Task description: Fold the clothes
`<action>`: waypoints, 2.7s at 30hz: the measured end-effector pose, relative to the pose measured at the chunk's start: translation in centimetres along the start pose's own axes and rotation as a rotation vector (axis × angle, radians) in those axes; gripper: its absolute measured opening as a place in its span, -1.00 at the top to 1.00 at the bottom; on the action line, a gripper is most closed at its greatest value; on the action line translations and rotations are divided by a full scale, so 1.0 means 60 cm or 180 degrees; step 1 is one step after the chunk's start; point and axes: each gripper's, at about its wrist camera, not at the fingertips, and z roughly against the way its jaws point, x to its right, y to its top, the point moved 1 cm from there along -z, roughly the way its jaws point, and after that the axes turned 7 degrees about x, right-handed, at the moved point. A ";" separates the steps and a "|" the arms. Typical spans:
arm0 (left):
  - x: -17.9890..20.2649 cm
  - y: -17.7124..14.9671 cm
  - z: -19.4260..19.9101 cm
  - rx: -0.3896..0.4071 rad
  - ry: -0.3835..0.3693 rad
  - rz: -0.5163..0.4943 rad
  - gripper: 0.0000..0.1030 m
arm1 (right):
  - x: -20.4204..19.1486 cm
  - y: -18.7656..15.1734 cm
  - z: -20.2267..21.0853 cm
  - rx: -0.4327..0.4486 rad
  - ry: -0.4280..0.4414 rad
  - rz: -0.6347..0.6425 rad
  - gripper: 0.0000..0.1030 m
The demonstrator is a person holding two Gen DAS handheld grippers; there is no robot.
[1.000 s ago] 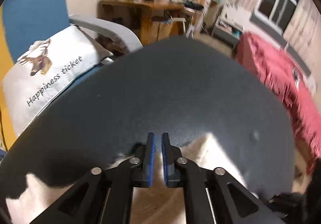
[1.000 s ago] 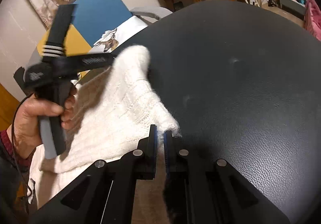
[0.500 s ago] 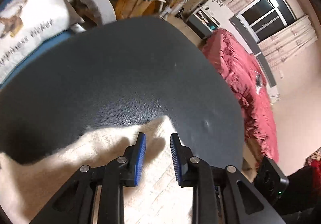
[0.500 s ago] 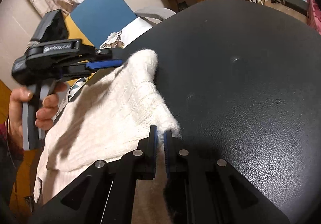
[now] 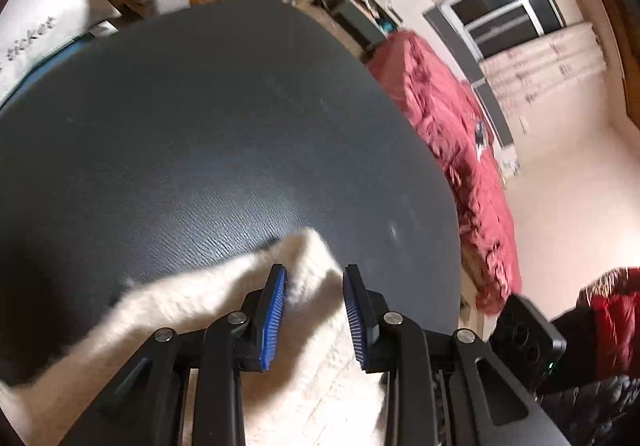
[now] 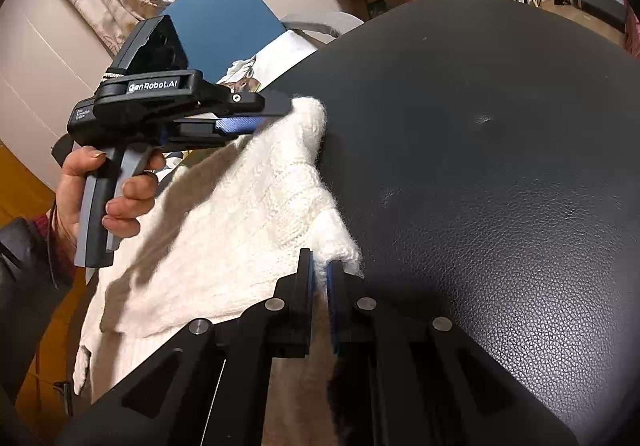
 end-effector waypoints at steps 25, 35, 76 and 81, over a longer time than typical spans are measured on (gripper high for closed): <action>0.080 -0.023 0.005 0.0746 0.1243 -0.0771 0.59 | -0.015 0.013 0.024 -0.0074 -0.0113 0.0286 0.86; 0.069 -0.116 0.165 0.1429 0.1147 -0.0101 0.50 | -0.069 0.081 0.000 -0.0091 0.0145 0.0666 0.86; -0.102 -0.480 0.375 0.2020 0.1061 0.1502 0.92 | -0.164 0.082 -0.066 -0.0517 0.0129 0.0996 0.64; -0.058 -0.489 0.403 0.2302 0.1162 0.1289 0.92 | -0.154 0.104 -0.057 -0.0408 0.0023 0.1112 0.64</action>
